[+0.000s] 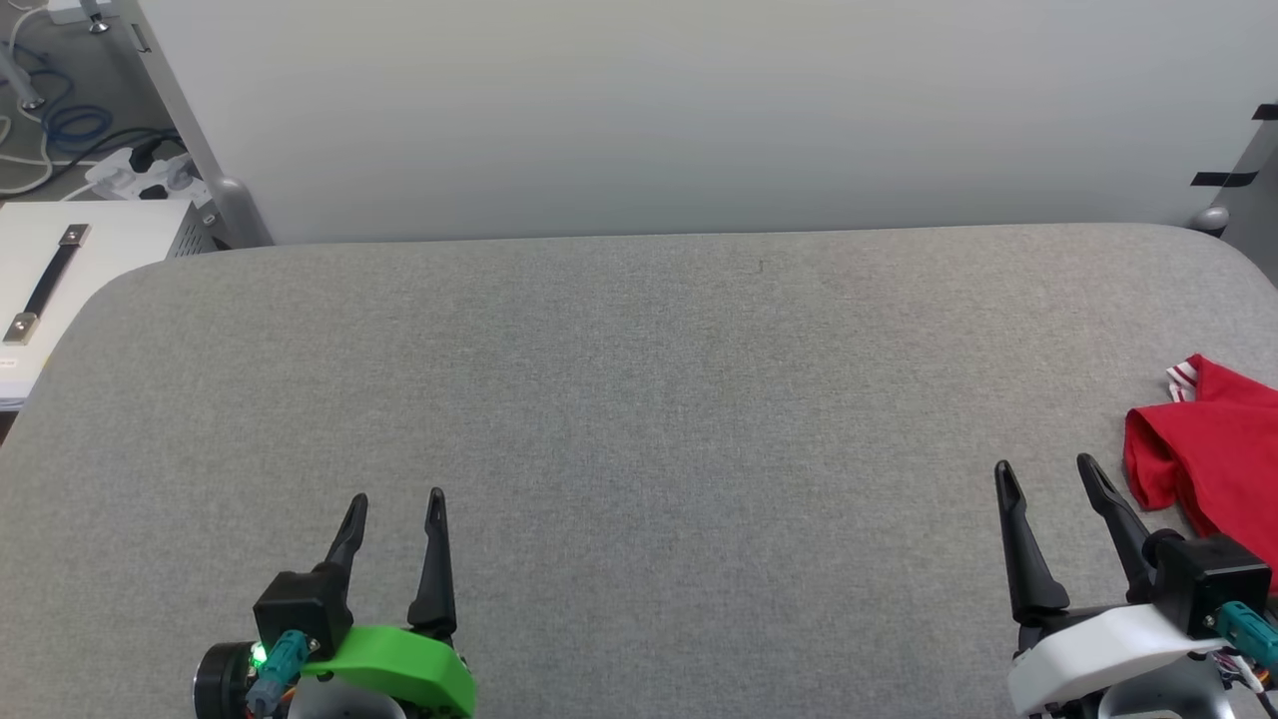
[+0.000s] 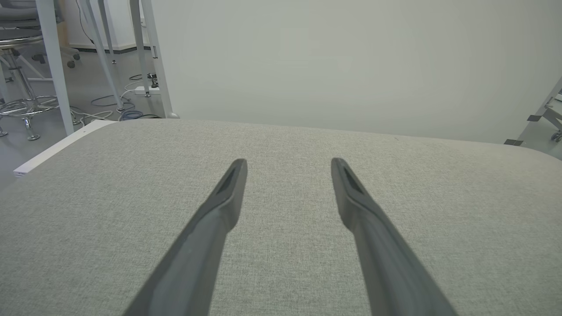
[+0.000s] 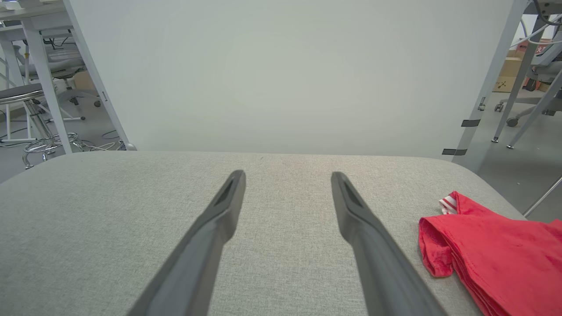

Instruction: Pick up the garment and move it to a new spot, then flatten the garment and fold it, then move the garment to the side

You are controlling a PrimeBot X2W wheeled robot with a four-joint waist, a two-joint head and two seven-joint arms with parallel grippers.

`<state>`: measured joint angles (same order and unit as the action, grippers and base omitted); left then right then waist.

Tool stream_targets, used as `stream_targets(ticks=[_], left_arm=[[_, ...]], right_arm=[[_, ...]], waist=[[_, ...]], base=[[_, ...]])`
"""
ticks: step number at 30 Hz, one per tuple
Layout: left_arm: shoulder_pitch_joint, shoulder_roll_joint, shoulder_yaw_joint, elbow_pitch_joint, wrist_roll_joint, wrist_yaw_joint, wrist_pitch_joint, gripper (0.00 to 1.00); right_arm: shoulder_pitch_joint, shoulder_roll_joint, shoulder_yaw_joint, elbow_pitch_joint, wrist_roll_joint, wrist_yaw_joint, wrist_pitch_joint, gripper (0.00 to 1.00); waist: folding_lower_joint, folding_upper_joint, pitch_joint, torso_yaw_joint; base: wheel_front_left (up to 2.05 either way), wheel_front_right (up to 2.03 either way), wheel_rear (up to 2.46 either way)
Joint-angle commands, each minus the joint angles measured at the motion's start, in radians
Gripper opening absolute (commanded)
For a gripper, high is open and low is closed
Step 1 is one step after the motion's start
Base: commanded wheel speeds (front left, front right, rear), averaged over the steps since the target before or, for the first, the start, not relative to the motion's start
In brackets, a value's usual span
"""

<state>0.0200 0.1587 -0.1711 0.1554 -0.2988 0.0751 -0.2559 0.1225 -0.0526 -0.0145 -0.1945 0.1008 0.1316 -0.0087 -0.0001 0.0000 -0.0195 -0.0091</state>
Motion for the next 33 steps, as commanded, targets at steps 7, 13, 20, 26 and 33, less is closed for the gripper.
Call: stream_targets(ticks=[7, 13, 20, 26, 33], left_arm=[[0.011, 0.012, -0.007, 0.000, -0.007, 0.011, -0.003, 1.00], [0.000, 0.002, -0.013, -0.002, 0.000, 0.008, 0.002, 0.00], [-0.001, -0.004, -0.004, -0.009, 0.015, 0.004, 0.014, 0.00], [-0.002, -0.009, 0.005, -0.017, 0.029, 0.000, 0.026, 0.00], [-0.003, -0.015, 0.015, -0.025, 0.045, -0.004, 0.040, 0.00]], right_arm=[[0.011, 0.002, 0.005, 0.002, 0.014, -0.001, -0.002, 1.00], [-0.001, 0.000, 0.002, 0.001, 0.010, 0.000, 0.000, 0.00], [-0.007, 0.000, 0.003, 0.011, 0.004, 0.000, 0.000, 0.00], [-0.012, 0.000, 0.003, 0.020, -0.001, 0.000, 0.001, 0.00], [-0.019, 0.001, 0.004, 0.031, -0.007, 0.000, 0.001, 0.00]], waist=[[0.0001, 0.0000, 0.003, 0.001], [0.0001, 0.0000, 0.004, 0.002], [0.0001, 0.0000, 0.005, 0.002], [0.0001, 0.0000, 0.006, 0.002], [0.0001, 0.0000, 0.007, 0.003]], base=[[0.00, 0.00, 0.00], [0.00, 0.00, 0.00], [0.00, 0.00, 0.00], [0.00, 0.00, 0.00], [0.00, 0.00, 0.00]])
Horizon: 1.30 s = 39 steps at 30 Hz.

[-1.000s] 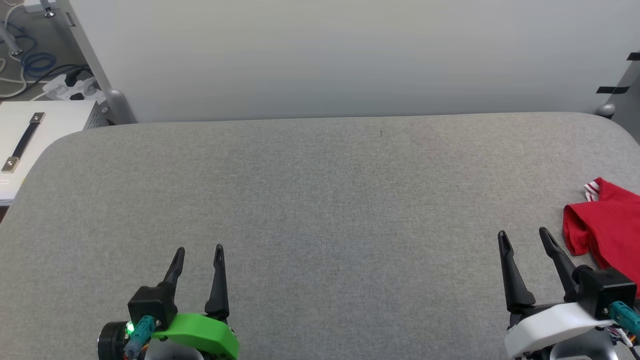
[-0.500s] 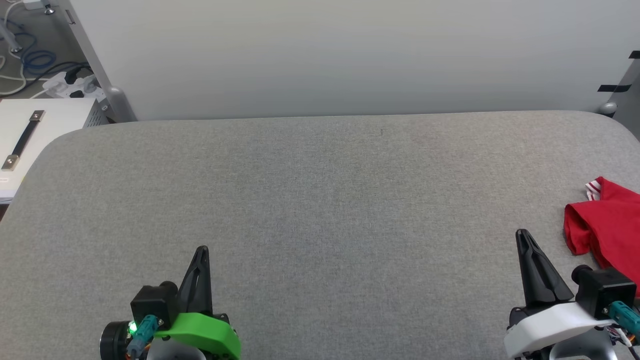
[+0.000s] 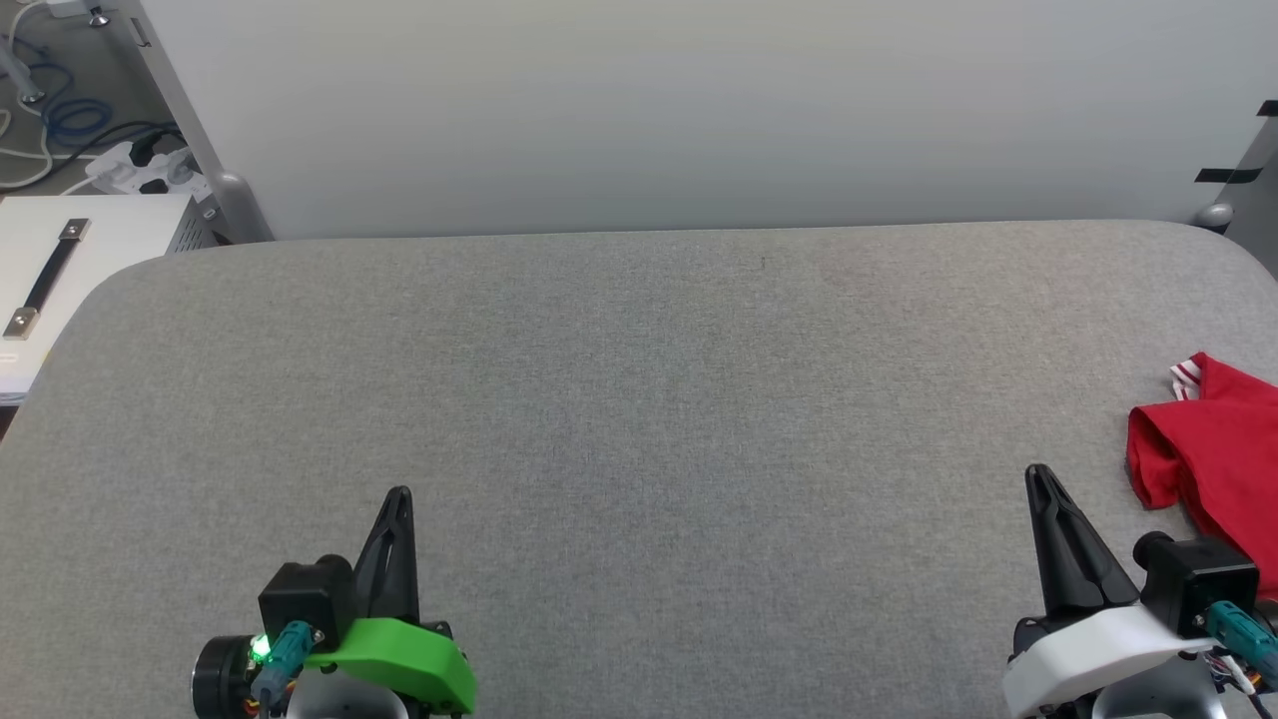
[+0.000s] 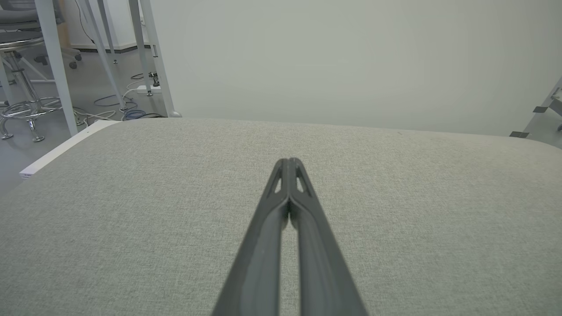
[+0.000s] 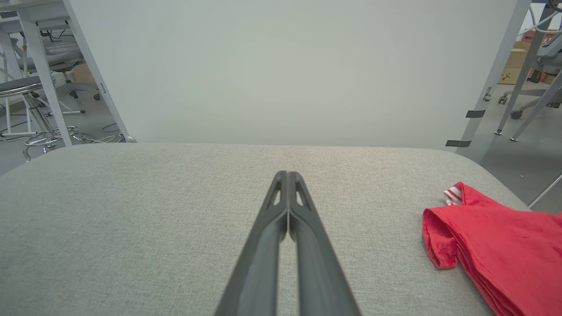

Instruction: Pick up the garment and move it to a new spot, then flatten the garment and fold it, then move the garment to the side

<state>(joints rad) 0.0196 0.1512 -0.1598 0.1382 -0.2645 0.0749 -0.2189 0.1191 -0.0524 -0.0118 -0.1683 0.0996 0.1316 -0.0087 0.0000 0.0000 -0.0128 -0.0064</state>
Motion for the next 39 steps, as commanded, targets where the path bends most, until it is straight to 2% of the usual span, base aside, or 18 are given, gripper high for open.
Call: stream_targets(ticks=[1, 39], left_arm=[[-0.003, -0.009, 0.005, -0.009, 0.014, -0.005, 0.005, 0.00], [-0.009, -0.042, 0.060, -0.055, 0.103, -0.030, 0.082, 0.00]], right_arm=[[-0.017, 0.000, 0.002, 0.006, -0.007, 0.000, 0.001, 0.00], [-0.053, 0.001, 0.005, 0.064, -0.040, 0.000, 0.004, 0.00]], waist=[[0.0000, 0.0000, 0.000, 0.000], [0.0000, 0.0000, 0.005, 0.002]], base=[[0.00, 0.00, 0.00], [0.00, 0.00, 0.00]])
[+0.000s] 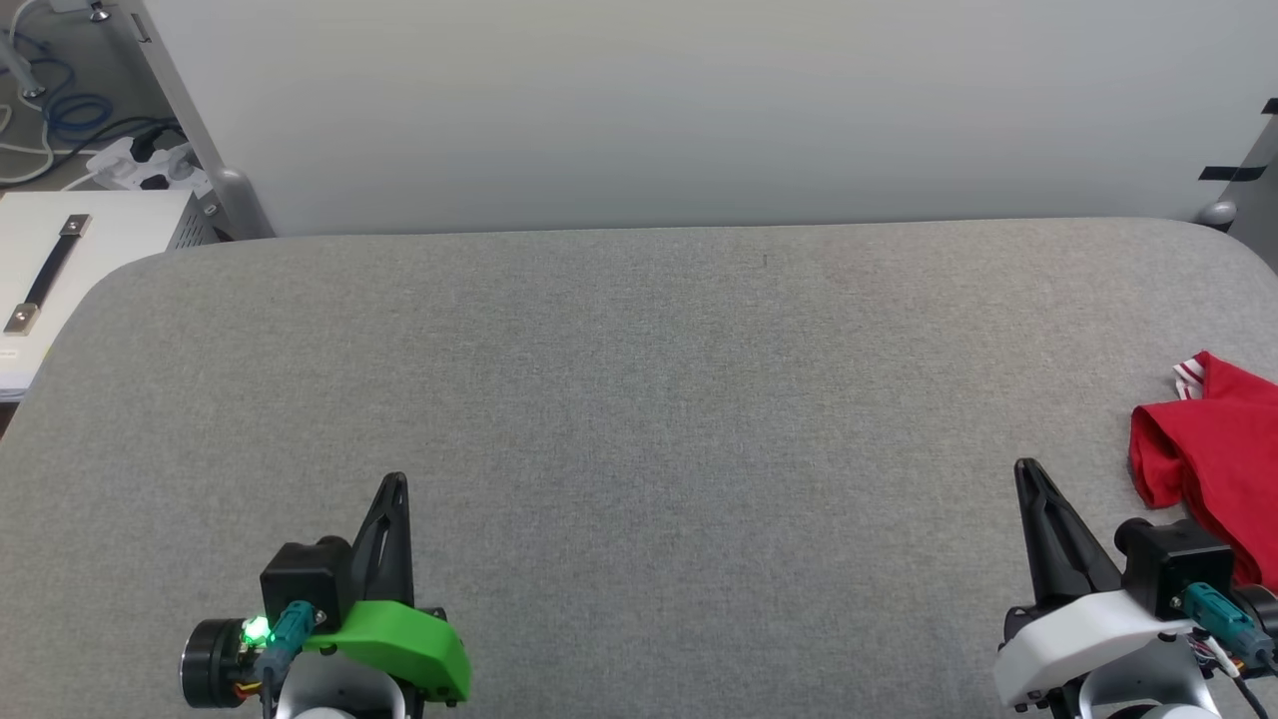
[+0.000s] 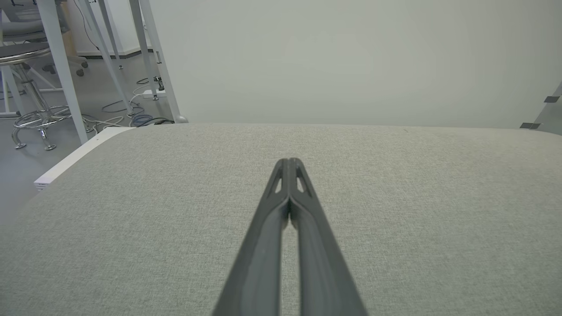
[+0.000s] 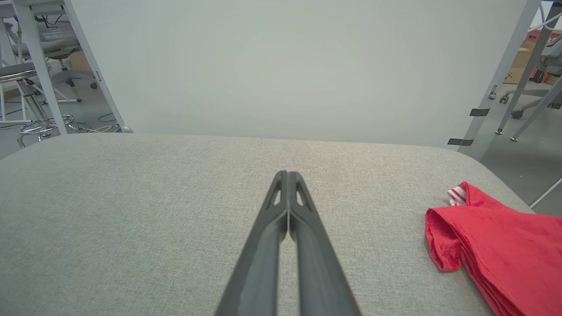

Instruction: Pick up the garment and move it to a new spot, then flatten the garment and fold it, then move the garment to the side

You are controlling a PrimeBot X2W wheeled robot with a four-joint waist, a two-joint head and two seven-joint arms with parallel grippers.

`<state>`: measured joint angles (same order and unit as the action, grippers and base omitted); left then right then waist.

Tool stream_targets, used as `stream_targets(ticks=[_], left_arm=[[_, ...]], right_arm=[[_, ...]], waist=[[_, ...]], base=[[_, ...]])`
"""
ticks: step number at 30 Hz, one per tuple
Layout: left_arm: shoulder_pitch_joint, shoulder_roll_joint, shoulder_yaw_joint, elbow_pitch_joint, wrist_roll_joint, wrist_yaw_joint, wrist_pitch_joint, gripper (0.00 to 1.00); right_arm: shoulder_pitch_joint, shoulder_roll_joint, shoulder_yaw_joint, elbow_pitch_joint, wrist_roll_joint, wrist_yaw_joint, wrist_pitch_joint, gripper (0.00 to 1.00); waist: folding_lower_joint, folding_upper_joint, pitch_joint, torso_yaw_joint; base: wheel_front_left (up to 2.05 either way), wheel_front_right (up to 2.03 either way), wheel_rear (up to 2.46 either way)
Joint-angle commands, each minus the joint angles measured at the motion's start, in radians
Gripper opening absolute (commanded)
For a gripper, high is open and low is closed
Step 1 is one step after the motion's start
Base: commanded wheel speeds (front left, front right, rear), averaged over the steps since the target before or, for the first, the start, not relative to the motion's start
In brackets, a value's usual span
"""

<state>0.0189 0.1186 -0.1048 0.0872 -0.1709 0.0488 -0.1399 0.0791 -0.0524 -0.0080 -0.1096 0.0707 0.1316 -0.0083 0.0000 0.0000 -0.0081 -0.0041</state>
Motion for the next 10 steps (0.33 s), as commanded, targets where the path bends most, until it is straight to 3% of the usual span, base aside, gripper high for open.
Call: stream_targets(ticks=[1, 10], left_arm=[[-0.008, -0.010, 0.007, -0.006, 0.013, -0.005, 0.005, 0.00], [-0.010, -0.018, 0.020, -0.016, 0.033, -0.010, 0.023, 0.00]], right_arm=[[-0.015, 0.001, 0.002, 0.007, -0.012, 0.000, 0.004, 0.00], [-0.023, 0.001, 0.002, 0.021, -0.020, -0.001, 0.004, 0.00]], waist=[[0.0000, 0.0000, 0.000, 0.000], [0.0000, 0.0000, 0.001, 0.001]], base=[[0.00, 0.00, 0.00], [0.00, 0.00, 0.00]])
